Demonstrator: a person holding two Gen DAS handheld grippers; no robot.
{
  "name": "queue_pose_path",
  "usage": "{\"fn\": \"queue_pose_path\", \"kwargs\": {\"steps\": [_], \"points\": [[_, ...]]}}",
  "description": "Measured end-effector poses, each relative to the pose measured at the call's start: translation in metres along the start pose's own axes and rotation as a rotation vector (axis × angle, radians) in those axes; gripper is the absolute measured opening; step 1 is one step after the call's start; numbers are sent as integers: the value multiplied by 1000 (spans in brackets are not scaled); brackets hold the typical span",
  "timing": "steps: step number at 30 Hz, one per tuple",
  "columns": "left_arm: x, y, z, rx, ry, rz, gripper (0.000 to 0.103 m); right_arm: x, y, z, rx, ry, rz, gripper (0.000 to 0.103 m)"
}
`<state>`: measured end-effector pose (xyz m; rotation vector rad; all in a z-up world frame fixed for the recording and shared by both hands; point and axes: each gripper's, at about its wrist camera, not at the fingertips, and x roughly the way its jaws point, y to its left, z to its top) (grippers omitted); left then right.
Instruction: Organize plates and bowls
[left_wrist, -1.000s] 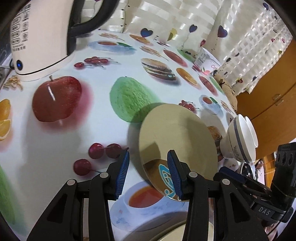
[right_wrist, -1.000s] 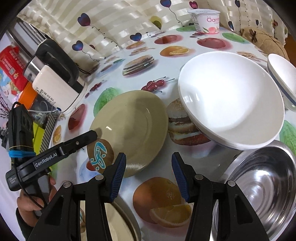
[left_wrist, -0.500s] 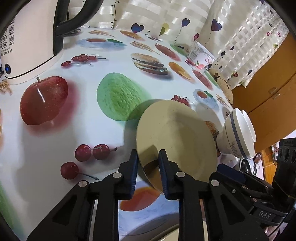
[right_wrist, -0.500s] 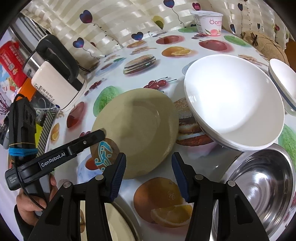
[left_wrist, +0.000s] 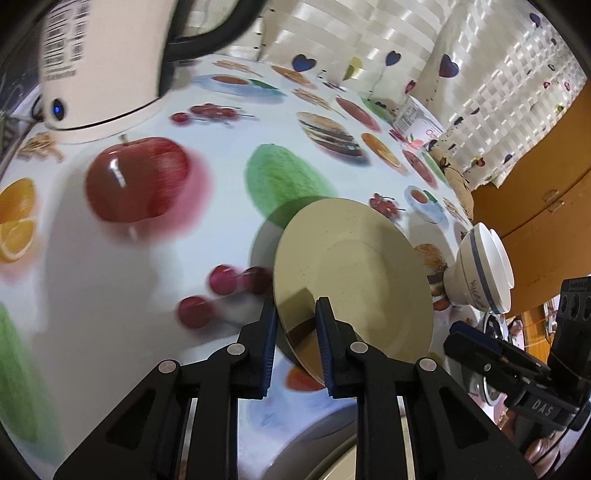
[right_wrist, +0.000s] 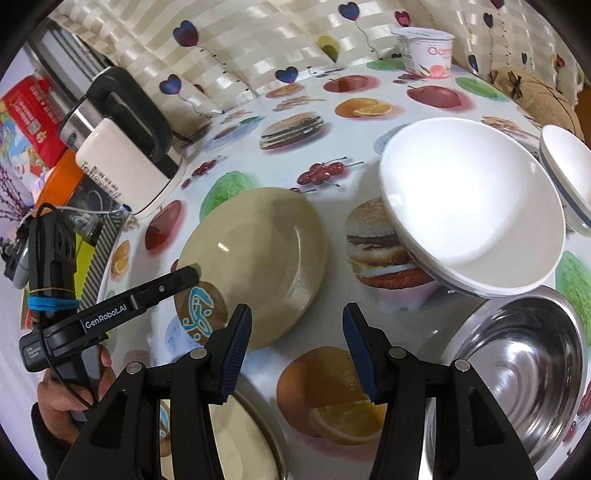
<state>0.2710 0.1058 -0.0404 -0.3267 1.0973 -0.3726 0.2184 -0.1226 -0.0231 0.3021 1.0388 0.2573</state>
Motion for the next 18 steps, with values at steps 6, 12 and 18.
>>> {"fn": "queue_pose_path", "kwargs": {"steps": [6,12,18], "points": [[-15,20,-9,-34,-11,16,21,3,16,5,-54,10,20,51],[-25,31,-18,-56,-20,21,21,14,30,11,-88,50,31,51],[-30,37,-23,-72,-28,18,21,33,41,15,-120,95,23,51]]}}
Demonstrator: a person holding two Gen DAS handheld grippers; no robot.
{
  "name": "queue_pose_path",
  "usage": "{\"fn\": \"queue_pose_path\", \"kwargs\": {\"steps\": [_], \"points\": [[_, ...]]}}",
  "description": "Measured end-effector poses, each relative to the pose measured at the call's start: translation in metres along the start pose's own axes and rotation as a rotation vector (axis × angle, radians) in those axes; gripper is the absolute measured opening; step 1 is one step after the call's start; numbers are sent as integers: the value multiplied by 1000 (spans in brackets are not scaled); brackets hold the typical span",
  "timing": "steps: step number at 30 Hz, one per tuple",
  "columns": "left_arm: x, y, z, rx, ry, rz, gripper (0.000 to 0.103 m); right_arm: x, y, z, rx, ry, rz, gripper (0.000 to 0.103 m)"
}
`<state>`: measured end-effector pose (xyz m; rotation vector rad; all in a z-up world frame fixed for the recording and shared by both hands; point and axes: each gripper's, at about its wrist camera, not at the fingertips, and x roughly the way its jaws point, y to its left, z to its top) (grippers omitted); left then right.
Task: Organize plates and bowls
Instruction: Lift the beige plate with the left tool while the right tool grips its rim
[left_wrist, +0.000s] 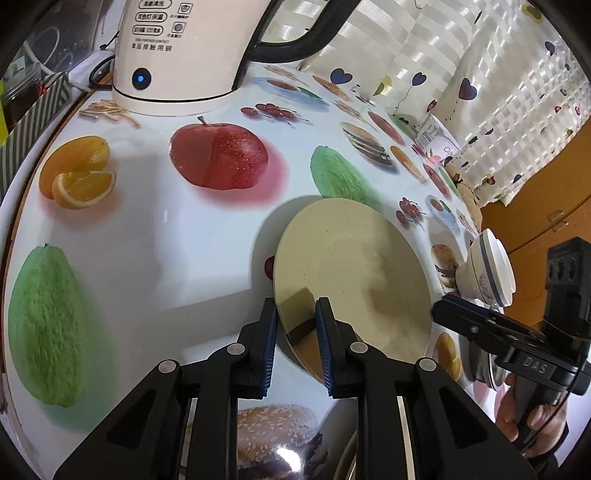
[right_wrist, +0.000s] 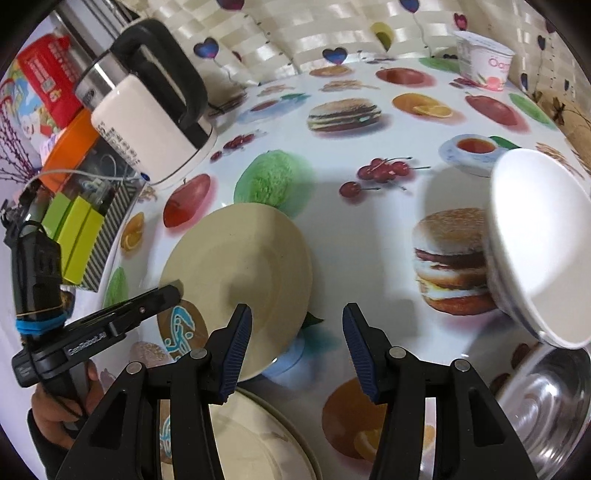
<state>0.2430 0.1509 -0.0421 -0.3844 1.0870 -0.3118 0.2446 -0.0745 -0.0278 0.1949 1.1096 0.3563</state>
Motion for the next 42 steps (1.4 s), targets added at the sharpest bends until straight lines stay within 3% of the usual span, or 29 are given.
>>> {"fn": "queue_pose_path", "kwargs": {"steps": [5,11,15,42], "points": [[-1,1,-2,-2,-2,-2,21,17,2,3,-5,31,3,51],[-1,1,-1,-3,-6,5,21,26,3,8,-12,38,29,29],[-1,1,0,-7,-11,12,21,28,5,10,-25,27,15,25],[-19,-17,8,5,-26,37,21,12,7,25,-34,10,19,25]]}}
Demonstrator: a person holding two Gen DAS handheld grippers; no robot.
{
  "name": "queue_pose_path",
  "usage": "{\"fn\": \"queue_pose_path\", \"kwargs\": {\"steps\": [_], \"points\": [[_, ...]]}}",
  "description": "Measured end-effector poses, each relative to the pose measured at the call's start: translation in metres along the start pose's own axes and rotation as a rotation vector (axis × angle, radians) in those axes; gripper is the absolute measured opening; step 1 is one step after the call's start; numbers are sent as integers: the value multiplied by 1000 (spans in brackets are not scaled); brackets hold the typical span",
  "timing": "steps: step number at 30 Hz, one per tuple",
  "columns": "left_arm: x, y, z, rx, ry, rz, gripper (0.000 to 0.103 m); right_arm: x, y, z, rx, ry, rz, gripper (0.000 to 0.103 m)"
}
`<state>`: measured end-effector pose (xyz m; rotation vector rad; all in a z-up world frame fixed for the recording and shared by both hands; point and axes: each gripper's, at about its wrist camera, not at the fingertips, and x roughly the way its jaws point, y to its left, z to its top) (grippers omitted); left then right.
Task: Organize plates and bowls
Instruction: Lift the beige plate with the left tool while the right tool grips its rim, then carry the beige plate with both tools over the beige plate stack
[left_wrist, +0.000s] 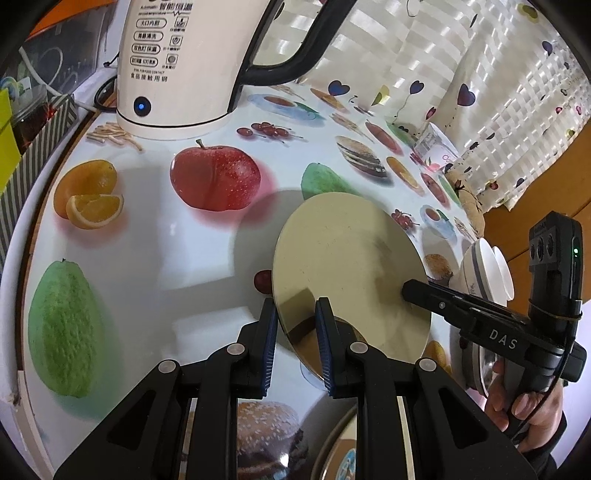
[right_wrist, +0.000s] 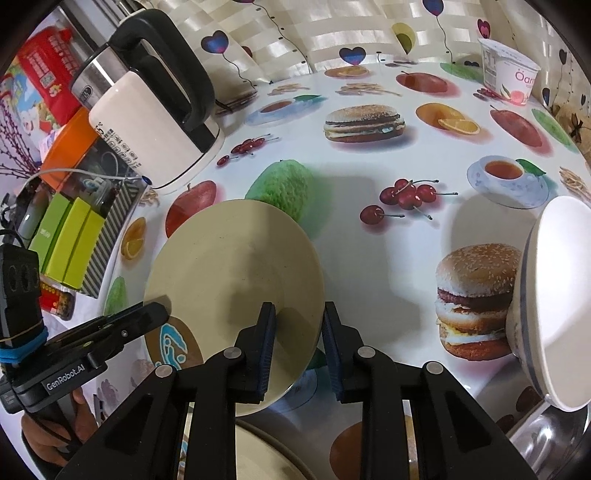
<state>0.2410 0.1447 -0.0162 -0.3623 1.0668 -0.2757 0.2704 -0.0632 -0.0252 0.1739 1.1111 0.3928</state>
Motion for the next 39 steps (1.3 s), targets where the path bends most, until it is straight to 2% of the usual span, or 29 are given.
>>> {"fn": "queue_pose_path", "kwargs": {"steps": [15,39], "points": [[-26,-22,-28,18,-5,26,21,-25,3,-20,-20,9,29,25],[-52,-52,-120,5,28,57,22,-56,-1,-99,-109,67,54,27]]}}
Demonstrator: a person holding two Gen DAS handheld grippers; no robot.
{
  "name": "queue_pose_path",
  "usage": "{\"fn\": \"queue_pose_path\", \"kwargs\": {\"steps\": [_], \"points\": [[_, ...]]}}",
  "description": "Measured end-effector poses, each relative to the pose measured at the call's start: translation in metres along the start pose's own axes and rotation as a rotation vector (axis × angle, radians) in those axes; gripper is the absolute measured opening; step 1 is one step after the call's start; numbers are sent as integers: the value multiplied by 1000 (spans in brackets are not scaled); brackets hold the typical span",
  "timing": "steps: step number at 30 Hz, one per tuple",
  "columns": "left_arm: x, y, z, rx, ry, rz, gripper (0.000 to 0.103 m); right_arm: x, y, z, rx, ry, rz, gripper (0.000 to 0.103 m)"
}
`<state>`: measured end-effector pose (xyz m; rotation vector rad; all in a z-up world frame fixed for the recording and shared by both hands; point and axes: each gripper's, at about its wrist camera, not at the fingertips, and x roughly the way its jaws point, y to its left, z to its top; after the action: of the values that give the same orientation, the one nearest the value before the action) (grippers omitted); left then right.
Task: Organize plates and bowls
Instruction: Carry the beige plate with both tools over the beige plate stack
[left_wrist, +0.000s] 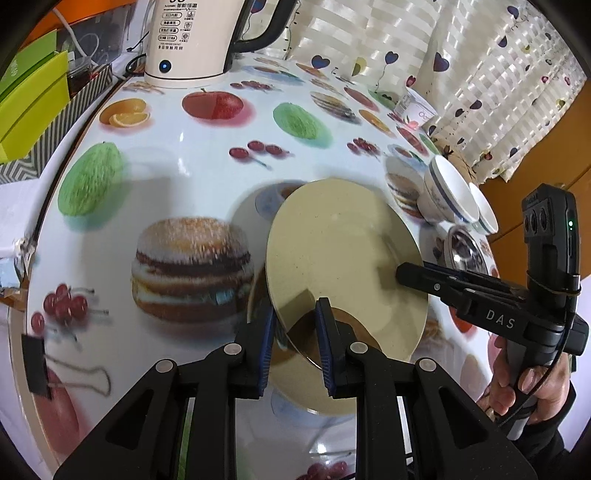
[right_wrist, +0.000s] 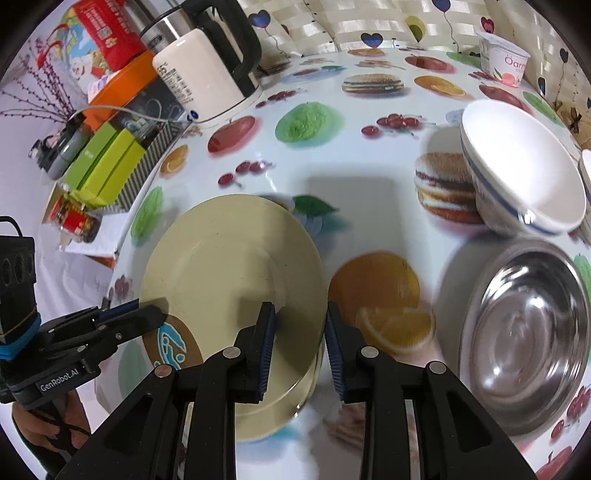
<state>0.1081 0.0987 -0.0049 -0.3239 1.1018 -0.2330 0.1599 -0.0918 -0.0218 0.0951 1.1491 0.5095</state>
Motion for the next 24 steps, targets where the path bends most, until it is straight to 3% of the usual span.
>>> {"fn": "queue_pose_path", "kwargs": {"steps": [13,24], "points": [[-4,-1,-25,-26,0,14,22,2,4,-18,-37,22,9,28],[-7,-9,-33,-13,-36,75,23,5,11,-21,-88,18,-14,30]]}}
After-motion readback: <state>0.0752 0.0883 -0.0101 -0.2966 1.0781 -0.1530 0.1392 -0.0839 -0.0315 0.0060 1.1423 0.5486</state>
